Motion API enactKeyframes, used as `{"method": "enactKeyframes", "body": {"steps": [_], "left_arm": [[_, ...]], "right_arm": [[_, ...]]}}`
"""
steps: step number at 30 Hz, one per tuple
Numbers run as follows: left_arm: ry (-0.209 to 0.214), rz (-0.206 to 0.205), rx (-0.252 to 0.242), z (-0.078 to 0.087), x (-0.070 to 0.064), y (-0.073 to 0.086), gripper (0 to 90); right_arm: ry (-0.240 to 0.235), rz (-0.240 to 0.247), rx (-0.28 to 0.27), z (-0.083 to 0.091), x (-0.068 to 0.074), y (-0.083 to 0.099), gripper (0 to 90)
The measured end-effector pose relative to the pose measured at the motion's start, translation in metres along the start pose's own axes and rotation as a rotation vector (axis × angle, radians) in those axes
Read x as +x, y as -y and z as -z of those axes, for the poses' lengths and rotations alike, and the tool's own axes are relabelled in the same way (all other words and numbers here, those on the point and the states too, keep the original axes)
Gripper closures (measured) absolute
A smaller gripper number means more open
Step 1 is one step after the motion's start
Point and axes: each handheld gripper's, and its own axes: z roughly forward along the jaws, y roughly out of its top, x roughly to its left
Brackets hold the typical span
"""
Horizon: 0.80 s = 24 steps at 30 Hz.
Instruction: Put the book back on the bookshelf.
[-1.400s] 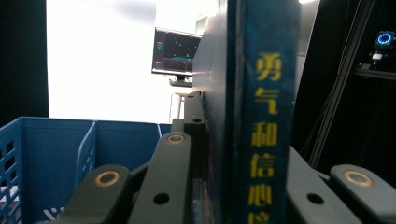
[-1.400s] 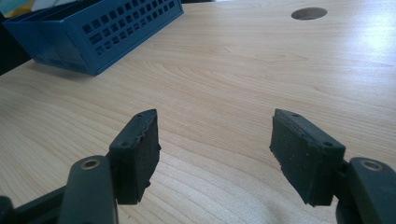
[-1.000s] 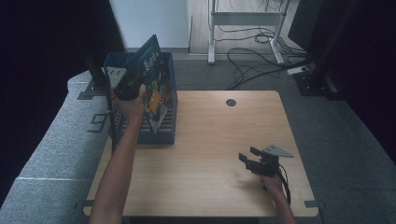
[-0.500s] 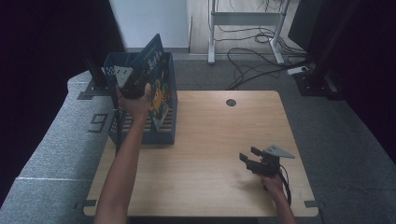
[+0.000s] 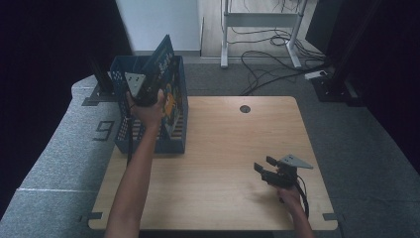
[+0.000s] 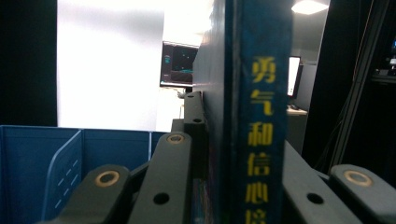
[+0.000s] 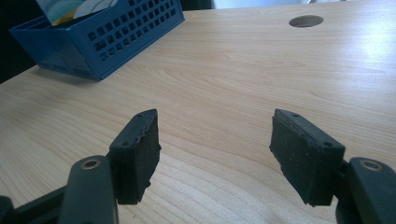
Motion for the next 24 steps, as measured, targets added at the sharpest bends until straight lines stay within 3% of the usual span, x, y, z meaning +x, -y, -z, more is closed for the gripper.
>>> {"method": "enactKeyframes", "body": {"steps": [4,15,24], "left_arm": [[-0.006,0.001,0.001,-0.002,-0.002,0.006,82.0],[0.013,-0.066,0.040,-0.004,-0.017,0.033,81.8],[0.012,-0.038,0.092,-0.003,-0.016,0.052,81.3]], "right_arm": [[-0.001,-0.001,0.001,0.000,0.000,0.000,32.0],[0.003,-0.002,0.002,0.000,0.000,0.000,31.9],[0.003,0.001,0.002,0.000,0.001,0.001,31.9]]}}
